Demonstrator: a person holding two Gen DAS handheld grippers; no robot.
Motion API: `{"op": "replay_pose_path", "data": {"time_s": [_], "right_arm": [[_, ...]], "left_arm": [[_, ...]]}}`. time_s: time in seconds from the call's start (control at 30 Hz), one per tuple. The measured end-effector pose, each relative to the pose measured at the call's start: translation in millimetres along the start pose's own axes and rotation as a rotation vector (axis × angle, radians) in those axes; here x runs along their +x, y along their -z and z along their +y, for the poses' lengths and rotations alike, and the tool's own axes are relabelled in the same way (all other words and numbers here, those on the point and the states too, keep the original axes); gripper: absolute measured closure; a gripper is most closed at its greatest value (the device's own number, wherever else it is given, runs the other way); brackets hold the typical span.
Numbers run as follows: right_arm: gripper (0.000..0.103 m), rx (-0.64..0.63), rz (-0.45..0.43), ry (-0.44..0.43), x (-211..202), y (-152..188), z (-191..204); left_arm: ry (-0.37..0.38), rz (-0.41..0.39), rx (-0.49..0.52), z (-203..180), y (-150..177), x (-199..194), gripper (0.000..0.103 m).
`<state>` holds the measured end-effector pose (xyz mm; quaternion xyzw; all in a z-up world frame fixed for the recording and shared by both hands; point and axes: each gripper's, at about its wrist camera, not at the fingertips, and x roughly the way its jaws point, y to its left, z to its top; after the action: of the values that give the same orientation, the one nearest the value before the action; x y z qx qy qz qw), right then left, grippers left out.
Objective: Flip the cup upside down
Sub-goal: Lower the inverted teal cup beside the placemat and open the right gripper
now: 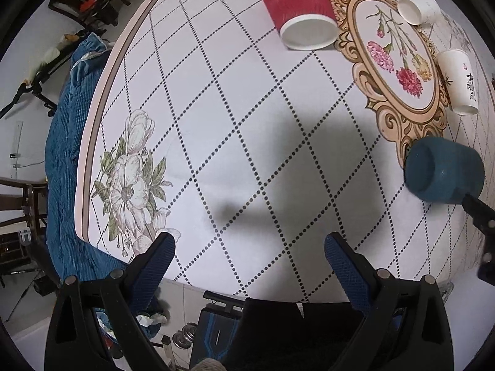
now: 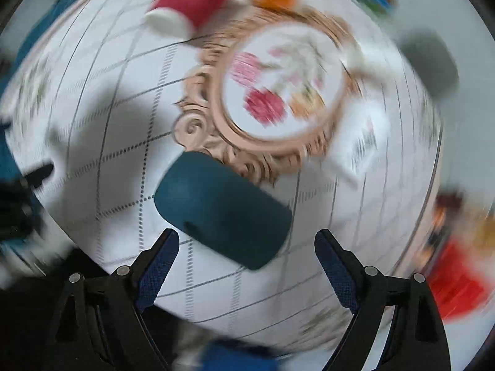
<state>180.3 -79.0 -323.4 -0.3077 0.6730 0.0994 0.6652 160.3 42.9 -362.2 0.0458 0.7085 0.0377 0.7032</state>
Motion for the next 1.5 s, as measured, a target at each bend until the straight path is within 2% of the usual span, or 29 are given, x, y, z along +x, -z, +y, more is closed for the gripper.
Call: {"op": "replay_pose_path", "data": {"time_s": [0.07,0.17,0.27,0.33,0.5,0.9,1.4,1.43,1.5], "right_arm": [[0.012,-0.132,0.01,0.065,5.9,-13.4,14.2],[0.012,-0.269,0.038,0.106,15.2,-31.2,27.1],[0.012,-0.367,0.059,0.153,27.6,-48.5,37.6],[0.013,-0.403,0.082,0.155,36.7,-53.7,40.2],[0.014,-0.412,0.099,0.16,52.8,-60.3,39.6],[0.015,-0.392,0.086,0.142,54.5,-61.5,35.7],[0.015,-0.404,0.075,0.207,70.0,-74.3,33.6],[0.015,-0.401,0.074,0.21,71.2,-75.8,33.1],[0.023,-0.389,0.076,0.215,73.4,-78.3,30.4]], "left_arm": [[-0.003,0.006,-0.01,2.6,1.3,2.2,0.004],[-0.009,0.013,-0.025,6.2,2.1,5.0,0.004],[-0.009,0.017,-0.043,8.4,1.3,6.7,0.004],[-0.008,0.02,-0.053,11.1,1.3,8.2,0.004],[-0.008,0.024,-0.064,14.9,-0.1,9.7,0.004],[-0.016,0.025,-0.051,6.2,-11.2,10.1,0.004],[-0.026,0.035,-0.054,5.1,-11.2,12.8,0.004],[-0.027,0.034,-0.054,4.9,-11.2,12.8,0.004],[-0.027,0.035,-0.053,4.8,-11.3,13.0,0.004]]}}
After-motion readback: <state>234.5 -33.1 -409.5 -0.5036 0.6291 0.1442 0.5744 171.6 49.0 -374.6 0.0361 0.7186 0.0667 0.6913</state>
